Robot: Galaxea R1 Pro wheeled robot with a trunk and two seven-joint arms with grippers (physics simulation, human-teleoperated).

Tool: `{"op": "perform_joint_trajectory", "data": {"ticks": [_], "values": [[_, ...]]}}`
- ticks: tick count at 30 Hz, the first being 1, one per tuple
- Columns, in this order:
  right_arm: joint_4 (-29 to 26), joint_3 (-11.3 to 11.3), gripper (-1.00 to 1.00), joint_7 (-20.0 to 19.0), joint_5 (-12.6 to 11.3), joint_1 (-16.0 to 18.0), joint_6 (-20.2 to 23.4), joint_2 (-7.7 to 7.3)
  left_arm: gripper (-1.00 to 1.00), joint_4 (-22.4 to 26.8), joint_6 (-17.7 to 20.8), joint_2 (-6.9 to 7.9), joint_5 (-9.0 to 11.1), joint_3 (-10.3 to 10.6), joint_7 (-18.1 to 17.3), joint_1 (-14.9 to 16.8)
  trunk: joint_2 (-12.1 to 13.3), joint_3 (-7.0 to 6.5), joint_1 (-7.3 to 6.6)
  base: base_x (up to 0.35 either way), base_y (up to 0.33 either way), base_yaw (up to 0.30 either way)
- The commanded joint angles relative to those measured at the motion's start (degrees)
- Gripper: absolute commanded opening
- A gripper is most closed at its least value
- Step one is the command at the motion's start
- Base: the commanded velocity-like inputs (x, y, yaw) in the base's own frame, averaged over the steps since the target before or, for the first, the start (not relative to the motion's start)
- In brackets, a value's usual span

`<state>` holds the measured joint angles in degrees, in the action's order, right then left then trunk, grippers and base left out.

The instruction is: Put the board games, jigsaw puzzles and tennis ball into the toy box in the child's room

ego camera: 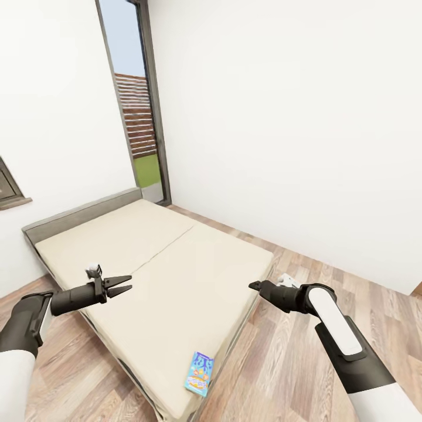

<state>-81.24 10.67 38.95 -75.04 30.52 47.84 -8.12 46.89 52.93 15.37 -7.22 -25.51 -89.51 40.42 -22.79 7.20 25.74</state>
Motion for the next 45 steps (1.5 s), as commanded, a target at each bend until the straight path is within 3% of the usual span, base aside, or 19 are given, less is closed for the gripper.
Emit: {"op": "perform_joint_trajectory", "data": {"ticks": [1, 45], "values": [[-0.1, 0.1, 1.00, 0.6, -0.5, 0.1, 0.0, -0.05, 1.00, 0.0, 0.6, -0.03, -0.6, -0.2, -0.5, 0.1, -0.1, 0.13, 0.04, 0.059, -0.036, 0.007], [-0.1, 0.1, 1.00, 0.6, -0.6, 0.1, 0.0, -0.05, 1.00, 0.0, 0.5, -0.05, -0.6, -0.2, -0.5, 0.1, -0.1, 0.13, 0.04, 0.066, -0.040, 0.033]]}}
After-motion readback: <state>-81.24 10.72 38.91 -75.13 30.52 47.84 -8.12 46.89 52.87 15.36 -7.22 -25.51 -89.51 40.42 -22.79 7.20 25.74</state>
